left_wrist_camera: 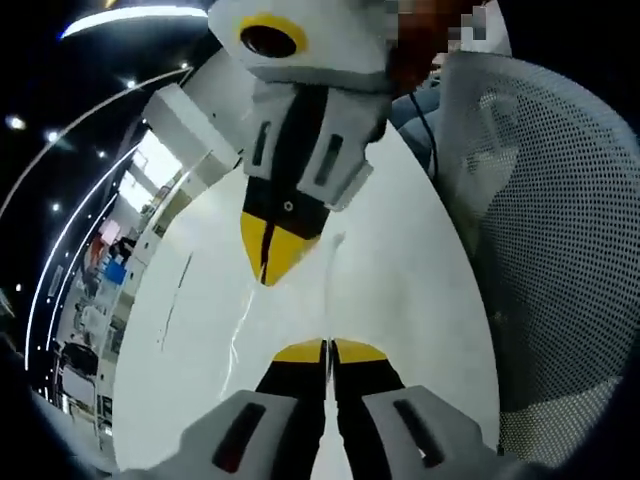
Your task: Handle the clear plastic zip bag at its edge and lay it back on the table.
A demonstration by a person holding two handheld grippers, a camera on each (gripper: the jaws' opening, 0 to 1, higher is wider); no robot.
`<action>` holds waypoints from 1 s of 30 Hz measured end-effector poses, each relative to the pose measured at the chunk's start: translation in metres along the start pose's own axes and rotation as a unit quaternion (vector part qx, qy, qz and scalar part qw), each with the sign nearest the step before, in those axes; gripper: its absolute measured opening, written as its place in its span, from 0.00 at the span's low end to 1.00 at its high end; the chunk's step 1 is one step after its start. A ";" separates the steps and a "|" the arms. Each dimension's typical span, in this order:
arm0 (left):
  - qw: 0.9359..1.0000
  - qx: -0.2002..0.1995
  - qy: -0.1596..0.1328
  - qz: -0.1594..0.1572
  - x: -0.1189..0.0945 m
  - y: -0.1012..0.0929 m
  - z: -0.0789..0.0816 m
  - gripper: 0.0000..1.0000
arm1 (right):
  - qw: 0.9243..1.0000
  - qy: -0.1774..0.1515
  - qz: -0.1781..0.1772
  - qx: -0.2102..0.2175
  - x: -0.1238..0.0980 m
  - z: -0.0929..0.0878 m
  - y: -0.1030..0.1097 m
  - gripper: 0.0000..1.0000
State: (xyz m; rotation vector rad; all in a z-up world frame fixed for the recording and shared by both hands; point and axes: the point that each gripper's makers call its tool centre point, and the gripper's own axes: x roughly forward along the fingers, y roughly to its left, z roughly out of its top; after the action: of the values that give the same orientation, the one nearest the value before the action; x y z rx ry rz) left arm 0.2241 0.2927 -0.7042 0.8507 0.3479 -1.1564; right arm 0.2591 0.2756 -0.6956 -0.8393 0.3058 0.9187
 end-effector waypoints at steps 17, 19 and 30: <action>0.974 -0.187 -0.082 0.094 -0.047 0.039 0.001 0.09 | 0.999 0.019 0.045 -0.016 0.019 -0.017 0.021 0.00; 0.968 -0.209 -0.091 0.101 -0.050 0.041 -0.002 0.11 | 0.998 0.019 0.051 -0.028 0.021 -0.019 0.025 0.00; 0.943 -0.283 -0.088 0.151 -0.075 0.037 -0.038 0.20 | 0.997 0.033 0.056 -0.050 0.032 -0.032 0.028 0.00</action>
State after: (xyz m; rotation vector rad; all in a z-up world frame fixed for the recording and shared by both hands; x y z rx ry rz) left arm 0.2344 0.3753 -0.6650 0.2758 0.3620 -0.7754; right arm 0.2593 0.2794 -0.7484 -0.9540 0.3698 1.0185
